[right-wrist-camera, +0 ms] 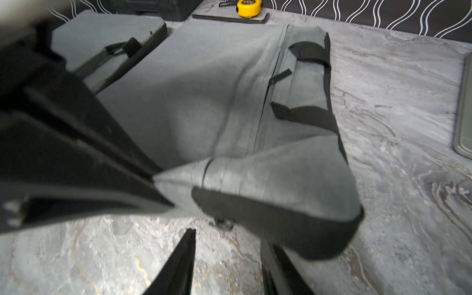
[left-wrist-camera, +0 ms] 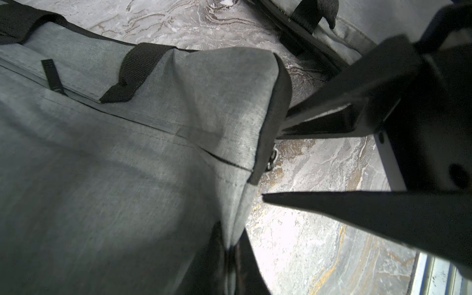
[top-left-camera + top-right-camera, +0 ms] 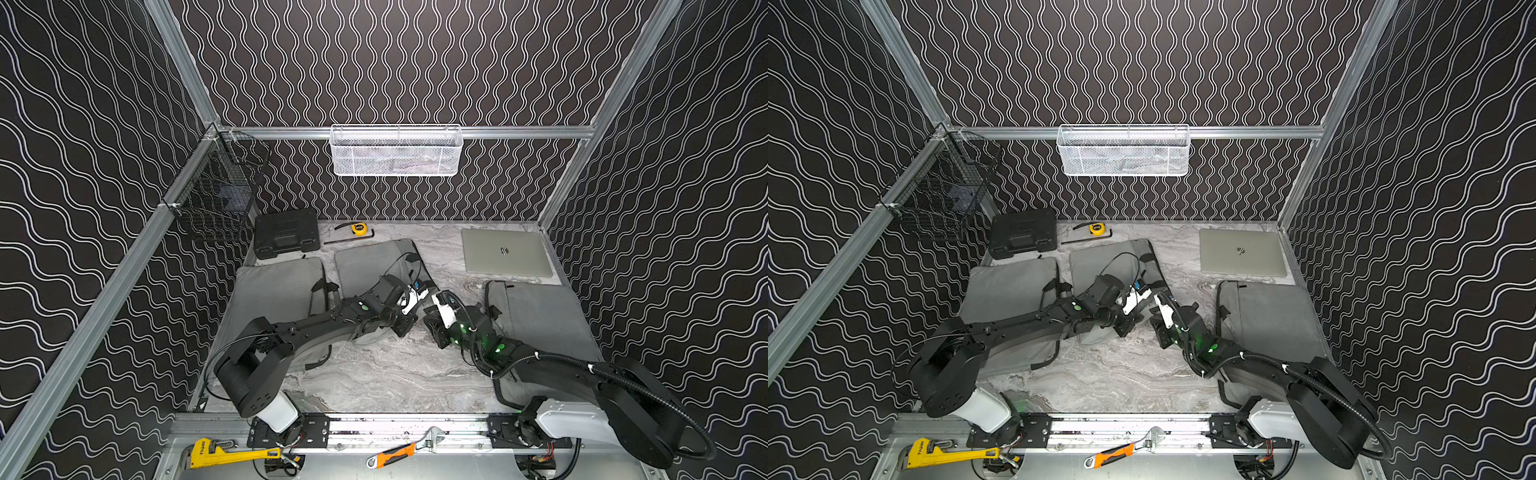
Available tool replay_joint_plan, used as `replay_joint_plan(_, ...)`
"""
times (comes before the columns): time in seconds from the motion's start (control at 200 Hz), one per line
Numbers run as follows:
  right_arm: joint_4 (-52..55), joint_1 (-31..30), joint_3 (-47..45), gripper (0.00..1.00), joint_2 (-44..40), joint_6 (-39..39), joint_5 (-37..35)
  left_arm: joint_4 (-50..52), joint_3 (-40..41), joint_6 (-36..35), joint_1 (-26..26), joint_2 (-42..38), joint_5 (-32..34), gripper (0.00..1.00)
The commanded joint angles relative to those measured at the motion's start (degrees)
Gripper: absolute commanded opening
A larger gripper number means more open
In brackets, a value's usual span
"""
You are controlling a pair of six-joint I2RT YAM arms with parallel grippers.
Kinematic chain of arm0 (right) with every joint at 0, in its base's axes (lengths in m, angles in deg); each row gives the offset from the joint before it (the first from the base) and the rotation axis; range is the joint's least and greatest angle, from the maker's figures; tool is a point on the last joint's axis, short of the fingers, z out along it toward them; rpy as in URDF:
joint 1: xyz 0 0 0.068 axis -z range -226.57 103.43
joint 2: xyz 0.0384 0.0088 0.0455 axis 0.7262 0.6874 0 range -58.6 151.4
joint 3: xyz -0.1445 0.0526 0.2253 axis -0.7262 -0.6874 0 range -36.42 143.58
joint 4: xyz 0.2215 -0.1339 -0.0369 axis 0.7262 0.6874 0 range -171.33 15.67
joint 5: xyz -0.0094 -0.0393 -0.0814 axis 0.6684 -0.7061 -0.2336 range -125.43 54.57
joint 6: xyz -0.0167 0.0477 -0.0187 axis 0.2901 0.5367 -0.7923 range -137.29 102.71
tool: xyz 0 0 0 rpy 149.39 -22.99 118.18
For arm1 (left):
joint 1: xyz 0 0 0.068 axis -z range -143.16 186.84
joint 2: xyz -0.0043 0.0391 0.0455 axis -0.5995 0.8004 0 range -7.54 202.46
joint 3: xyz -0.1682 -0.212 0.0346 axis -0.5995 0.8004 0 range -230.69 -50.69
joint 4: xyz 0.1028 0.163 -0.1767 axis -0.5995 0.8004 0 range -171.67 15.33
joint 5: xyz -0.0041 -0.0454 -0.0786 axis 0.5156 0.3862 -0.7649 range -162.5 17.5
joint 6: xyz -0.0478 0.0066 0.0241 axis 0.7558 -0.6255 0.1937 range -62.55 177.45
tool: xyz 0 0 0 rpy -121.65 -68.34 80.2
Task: Open the zippered laptop bag and take out the laptop
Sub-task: Unzip the zipper on the zippered laptop bag.
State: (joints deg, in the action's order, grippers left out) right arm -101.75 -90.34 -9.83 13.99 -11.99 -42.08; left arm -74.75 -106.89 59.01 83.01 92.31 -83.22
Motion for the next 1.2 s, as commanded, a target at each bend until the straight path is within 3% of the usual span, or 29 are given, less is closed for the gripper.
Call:
replay_joint_plan(0.0, -1.3, 0.0, 2.3, 0.43, 1.3, 1.8, -3.2, -4.6, -1.0, 0.4, 0.0, 0.3, -1.6, 0.0)
replay_joint_plan(0.18, -1.8, -0.1, 3.1, 0.41, 3.7, 3.0, -7.5, -4.0, -1.2, 0.6, 0.1, 1.0, -1.7, 0.0)
replay_joint_plan(0.586, 1.8, 0.0, 2.2, 0.0, 2.3, 1.0, -12.0, -4.8, 2.2, 0.9, 0.0, -1.2, 0.0, 0.0)
replay_joint_plan(0.876, 3.5, 0.1, 0.5, 0.0, -2.4, -0.1, -16.7, -4.4, 3.4, -0.6, 0.0, -3.1, 1.1, 0.0)
replay_joint_plan(1.196, 6.4, 1.3, 0.3, 0.0, -7.2, -1.0, -16.2, -8.5, 7.6, 0.2, 0.0, -4.3, -0.3, 0.0)
